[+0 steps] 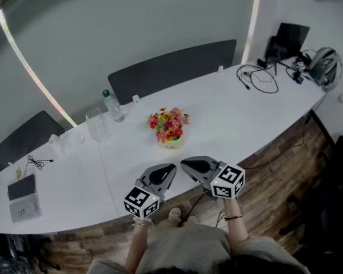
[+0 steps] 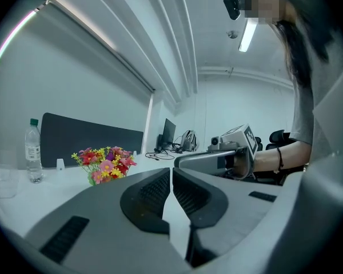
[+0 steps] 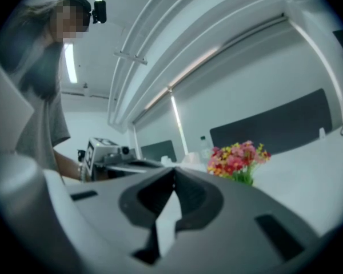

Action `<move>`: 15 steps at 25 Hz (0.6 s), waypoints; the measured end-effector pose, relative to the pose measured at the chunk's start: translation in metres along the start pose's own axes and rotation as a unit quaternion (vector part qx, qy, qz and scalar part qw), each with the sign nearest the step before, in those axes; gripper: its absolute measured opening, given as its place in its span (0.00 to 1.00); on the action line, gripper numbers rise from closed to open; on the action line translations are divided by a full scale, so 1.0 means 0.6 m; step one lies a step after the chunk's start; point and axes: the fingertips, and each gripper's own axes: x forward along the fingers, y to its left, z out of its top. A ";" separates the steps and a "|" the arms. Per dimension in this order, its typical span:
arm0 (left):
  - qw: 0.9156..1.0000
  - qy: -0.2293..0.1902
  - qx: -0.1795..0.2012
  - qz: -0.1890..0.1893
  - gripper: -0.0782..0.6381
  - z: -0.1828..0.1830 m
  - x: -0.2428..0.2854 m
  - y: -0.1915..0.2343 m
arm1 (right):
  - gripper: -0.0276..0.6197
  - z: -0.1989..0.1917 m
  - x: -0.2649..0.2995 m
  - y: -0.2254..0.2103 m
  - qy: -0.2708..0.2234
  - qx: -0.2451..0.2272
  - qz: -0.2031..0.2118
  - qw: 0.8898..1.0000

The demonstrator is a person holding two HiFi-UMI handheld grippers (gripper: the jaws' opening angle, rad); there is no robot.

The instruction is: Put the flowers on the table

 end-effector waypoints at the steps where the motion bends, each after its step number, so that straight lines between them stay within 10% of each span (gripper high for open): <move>1: 1.000 0.000 -0.001 -0.002 0.15 0.000 0.000 -0.002 | 0.08 0.002 0.000 0.001 -0.001 0.000 0.002 1.000; 15: 1.000 -0.012 0.011 -0.002 0.13 0.024 0.002 0.012 | 0.08 0.030 0.010 -0.001 -0.011 -0.026 0.014 1.000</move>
